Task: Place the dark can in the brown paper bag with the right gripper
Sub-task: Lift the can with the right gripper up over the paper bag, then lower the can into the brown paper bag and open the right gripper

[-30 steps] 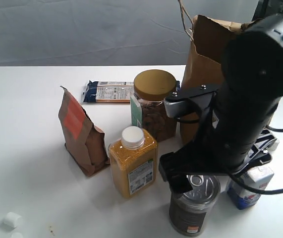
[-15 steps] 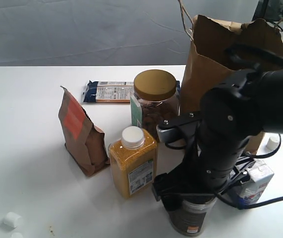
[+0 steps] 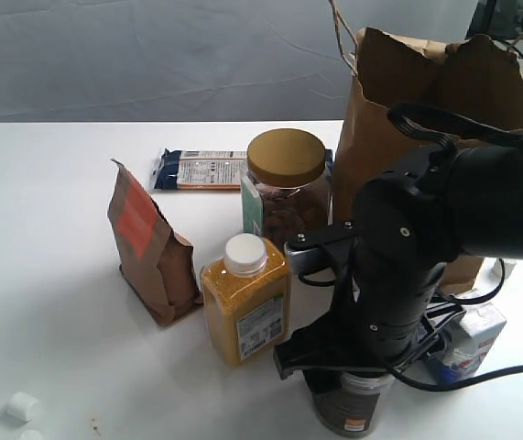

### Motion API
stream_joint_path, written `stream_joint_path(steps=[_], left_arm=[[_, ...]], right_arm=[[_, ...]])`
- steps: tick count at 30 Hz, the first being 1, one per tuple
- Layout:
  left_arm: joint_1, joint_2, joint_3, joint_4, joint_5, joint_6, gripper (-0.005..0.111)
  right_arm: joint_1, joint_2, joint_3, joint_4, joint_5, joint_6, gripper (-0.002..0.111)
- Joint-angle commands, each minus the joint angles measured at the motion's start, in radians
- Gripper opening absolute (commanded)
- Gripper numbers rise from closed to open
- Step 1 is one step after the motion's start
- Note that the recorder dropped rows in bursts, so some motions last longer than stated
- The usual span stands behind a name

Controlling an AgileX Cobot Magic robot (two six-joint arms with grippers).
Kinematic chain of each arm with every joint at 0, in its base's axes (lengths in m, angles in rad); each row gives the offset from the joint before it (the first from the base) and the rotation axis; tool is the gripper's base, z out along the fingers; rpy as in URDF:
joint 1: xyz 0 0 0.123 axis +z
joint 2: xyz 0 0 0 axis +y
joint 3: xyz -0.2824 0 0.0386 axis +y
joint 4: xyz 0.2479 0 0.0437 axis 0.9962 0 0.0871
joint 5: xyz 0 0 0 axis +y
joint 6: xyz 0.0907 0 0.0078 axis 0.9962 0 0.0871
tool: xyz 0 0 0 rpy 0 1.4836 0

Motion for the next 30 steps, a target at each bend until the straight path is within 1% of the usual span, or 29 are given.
stream_joint_path(steps=[1,5,9,13,24,30], left_arm=[[-0.006,-0.003,0.004,0.003,-0.005,-0.003,0.0],[-0.006,-0.003,0.004,0.003,-0.005,-0.003,0.0],[-0.006,-0.003,0.004,0.003,-0.005,-0.003,0.0],[-0.006,-0.003,0.004,0.003,-0.005,-0.003,0.0],[-0.006,-0.003,0.004,0.003,-0.005,-0.003,0.0],[-0.006,-0.003,0.004,0.003,-0.005,-0.003,0.0]], right_arm=[[0.024,-0.073,-0.005,0.001,0.025,0.004,0.0],[0.049,-0.189,-0.063,-0.007,0.058,0.004,0.0],[0.073,-0.284,-0.172,-0.02,0.115,0.004,0.0],[0.072,-0.344,-0.289,-0.07,0.174,0.004,0.0],[0.072,-0.42,-0.521,-0.299,0.183,0.004,0.0],[0.072,-0.42,-0.599,-0.527,0.215,0.03,0.0]])
